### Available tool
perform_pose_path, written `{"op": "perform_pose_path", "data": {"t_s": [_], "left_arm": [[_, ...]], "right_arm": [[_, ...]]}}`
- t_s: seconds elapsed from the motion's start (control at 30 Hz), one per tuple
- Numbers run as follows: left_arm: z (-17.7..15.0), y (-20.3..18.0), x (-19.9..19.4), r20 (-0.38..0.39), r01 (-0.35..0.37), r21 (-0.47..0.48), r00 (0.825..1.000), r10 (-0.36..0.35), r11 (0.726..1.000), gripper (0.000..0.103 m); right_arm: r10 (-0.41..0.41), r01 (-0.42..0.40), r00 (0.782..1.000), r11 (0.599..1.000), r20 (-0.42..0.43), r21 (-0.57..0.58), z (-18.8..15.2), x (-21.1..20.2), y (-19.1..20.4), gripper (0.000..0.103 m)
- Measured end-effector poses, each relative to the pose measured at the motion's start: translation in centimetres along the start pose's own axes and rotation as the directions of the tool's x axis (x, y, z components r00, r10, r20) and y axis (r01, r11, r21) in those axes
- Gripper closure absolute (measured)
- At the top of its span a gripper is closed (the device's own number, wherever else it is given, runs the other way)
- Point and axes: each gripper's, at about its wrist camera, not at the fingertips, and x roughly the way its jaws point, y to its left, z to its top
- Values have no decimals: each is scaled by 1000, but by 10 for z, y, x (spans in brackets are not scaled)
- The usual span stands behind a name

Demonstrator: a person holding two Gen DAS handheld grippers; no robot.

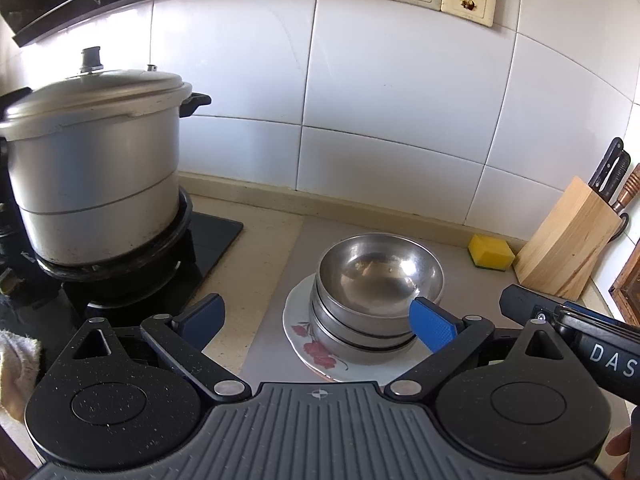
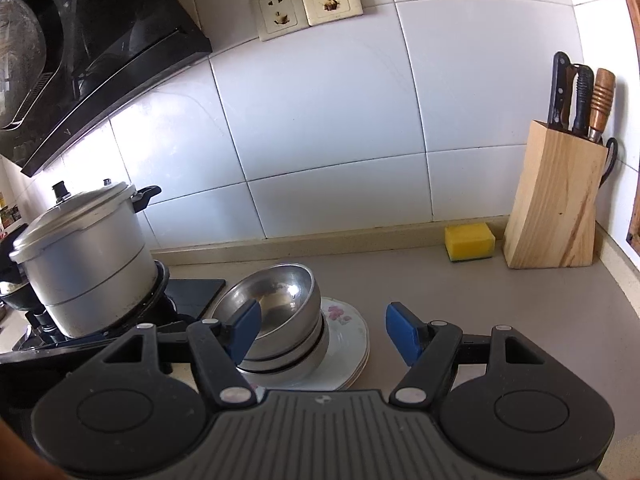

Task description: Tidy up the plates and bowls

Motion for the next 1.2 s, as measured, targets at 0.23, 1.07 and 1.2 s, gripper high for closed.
{"op": "perform_pose_path", "data": {"t_s": [0.23, 1.07, 1.2], "left_arm": [[-1, -2, -3, 4, -1, 0, 1000, 1, 1000, 9], [-2, 1, -17, 36, -25, 7, 999, 25, 1000, 7], [-2, 2, -18, 49, -35, 9, 998, 35, 999, 6]], "right_arm": [[-4, 4, 1000, 1000, 13, -12, -1, -5, 0, 53], [31, -31, 999, 1000, 25, 5, -4, -11, 3, 53], [37, -37, 999, 999, 26, 9, -5, -10, 4, 53]]}}
